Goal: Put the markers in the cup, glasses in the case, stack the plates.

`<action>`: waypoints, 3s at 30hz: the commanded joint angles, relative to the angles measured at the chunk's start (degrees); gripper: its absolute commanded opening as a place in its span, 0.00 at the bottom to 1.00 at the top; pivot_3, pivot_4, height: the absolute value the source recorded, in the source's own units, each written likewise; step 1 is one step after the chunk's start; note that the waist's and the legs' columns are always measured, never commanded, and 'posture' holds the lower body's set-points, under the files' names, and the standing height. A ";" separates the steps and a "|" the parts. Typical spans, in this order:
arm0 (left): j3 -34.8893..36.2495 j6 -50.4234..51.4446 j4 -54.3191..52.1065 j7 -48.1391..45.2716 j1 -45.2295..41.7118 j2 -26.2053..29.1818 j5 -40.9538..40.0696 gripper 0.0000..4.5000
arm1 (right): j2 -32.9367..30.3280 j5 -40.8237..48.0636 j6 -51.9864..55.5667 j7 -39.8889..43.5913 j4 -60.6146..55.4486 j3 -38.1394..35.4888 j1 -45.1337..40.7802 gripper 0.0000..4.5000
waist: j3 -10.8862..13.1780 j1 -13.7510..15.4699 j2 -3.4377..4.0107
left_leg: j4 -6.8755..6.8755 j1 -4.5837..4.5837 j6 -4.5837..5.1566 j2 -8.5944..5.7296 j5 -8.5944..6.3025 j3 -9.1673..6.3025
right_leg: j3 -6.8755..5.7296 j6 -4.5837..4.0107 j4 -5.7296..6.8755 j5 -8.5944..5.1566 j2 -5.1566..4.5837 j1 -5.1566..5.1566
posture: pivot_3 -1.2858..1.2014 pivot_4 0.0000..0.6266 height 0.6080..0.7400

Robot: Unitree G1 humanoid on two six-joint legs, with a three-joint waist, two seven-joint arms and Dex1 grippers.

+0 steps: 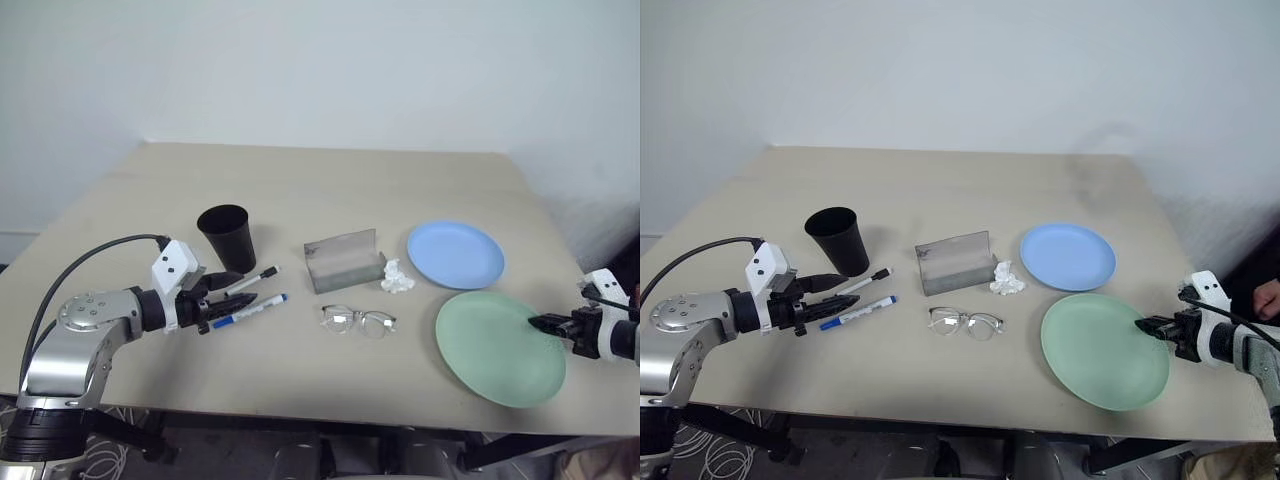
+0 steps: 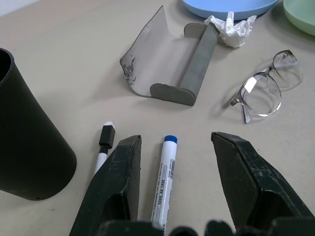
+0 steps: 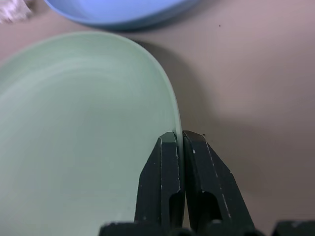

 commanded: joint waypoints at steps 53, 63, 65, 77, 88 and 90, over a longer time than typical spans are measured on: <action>-0.18 -0.56 0.35 2.81 -3.29 -0.19 0.42 0.52 | 25.66 -12.98 -15.91 -33.50 44.29 1.67 -47.76 0.05 | 0.00 -3.15 0.13 | -0.97 0.85 -0.98 -0.13 0.73 0.34 | 0.29 0.01 0.21 0.18 0.13 0.39 | 0.52 0.00 0.94; 0.06 -0.11 0.00 2.87 -3.08 -0.01 0.31 0.52 | 25.06 -16.51 -16.82 -32.97 37.08 5.44 -47.08 0.77 | 0.00 -3.14 0.14 | -1.06 0.81 -1.00 -0.15 0.74 0.36 | 0.29 -0.16 0.21 0.29 0.13 0.29 | 0.52 0.00 0.94; -0.03 -0.08 0.09 2.83 -3.21 0.02 0.35 0.52 | 25.53 -16.13 -15.11 -29.26 31.22 7.54 -46.43 0.93 | 0.00 -3.13 0.14 | -1.06 0.80 -1.00 -0.15 0.74 0.37 | 0.29 -0.16 0.21 0.29 0.13 0.27 | 0.52 0.00 0.94; -0.59 0.01 -0.22 3.20 -3.25 -0.47 0.40 0.52 | 26.31 -15.36 -8.35 -12.53 0.76 22.99 -33.80 0.99 | -0.01 -2.46 0.08 | -1.11 0.73 -1.00 -0.17 0.73 0.31 | 0.25 -0.17 0.17 0.28 0.09 0.21 | 0.52 0.00 0.94; -0.31 -0.05 -0.96 3.48 -2.11 -0.56 0.25 0.52 | 26.88 -15.90 -8.59 -7.44 -3.12 28.83 -28.92 0.99 | -0.01 -2.53 0.02 | -1.13 0.70 -1.00 -0.14 0.73 0.35 | 0.23 -0.29 0.14 0.21 0.07 0.12 | 0.52 0.00 0.94; -0.26 -0.07 -1.10 3.56 -1.87 -0.62 0.22 0.52 | 27.20 -16.22 -8.74 -7.46 -3.43 29.51 -28.21 0.99 | -0.01 -2.53 0.02 | -1.15 0.69 -1.00 -0.14 0.73 0.35 | 0.23 -0.29 0.14 0.21 0.08 0.11 | 0.52 0.00 0.94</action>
